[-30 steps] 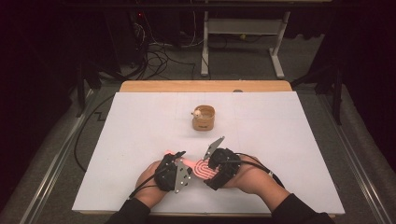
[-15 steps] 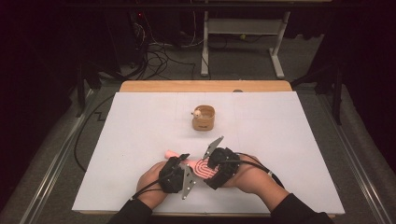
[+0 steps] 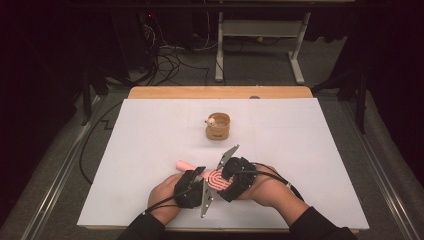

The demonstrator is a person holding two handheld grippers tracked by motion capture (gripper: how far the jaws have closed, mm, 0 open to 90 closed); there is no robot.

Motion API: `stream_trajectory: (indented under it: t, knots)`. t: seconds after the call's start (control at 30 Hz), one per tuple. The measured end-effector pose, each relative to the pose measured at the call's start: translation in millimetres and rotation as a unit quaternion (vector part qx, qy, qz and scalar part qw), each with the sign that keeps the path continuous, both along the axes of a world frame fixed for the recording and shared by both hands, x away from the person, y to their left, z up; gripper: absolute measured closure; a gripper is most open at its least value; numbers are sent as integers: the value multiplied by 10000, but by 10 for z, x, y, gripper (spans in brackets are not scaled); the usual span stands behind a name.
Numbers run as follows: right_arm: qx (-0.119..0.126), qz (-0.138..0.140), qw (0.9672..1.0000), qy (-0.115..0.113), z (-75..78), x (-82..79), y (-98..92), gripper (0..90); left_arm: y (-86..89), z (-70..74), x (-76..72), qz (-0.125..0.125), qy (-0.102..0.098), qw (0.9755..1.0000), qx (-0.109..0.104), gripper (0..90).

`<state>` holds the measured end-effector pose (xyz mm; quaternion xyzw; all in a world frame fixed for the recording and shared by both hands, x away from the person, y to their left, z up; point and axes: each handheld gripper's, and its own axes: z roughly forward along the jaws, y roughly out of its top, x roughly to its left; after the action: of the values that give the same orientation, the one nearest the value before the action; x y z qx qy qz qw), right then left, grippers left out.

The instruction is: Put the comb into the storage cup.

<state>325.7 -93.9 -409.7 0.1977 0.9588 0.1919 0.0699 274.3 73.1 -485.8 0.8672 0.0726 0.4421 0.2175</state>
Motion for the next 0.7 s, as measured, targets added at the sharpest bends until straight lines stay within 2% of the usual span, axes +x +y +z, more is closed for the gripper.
stream_trajectory:
  t: [0.07, 0.13, 0.27, 0.4, 0.43, 0.53, 0.7]
  knots:
    - [58, -33, 10000, 6, 11, -4, 8, 199, -14, -11, -10, -18, -86, 9998, 191, 548]
    - [60, -16, 10000, -12, 13, -5, 13, 199, -27, -22, -18, -47, -117, 9996, 255, 548]
    - [48, 9, 10000, -6, 12, -11, 21, 199, -26, -27, -21, -47, -138, 9994, 298, 562]
    - [58, 5, 10000, -9, 15, -12, 24, 199, -41, -46, -35, -24, -256, 9990, 373, 577]
    - [57, 6, 10000, -10, 16, -13, 25, 199, -47, -58, -41, 6, -326, 9989, 349, 577]
    - [89, -13, 10000, 8, 25, -11, 21, 199, -50, -60, -38, 32, -329, 9990, 309, 579]
    - [109, -1, 9999, 22, 23, -13, 23, 198, -66, -87, -46, 18, -404, 9980, 485, 631]
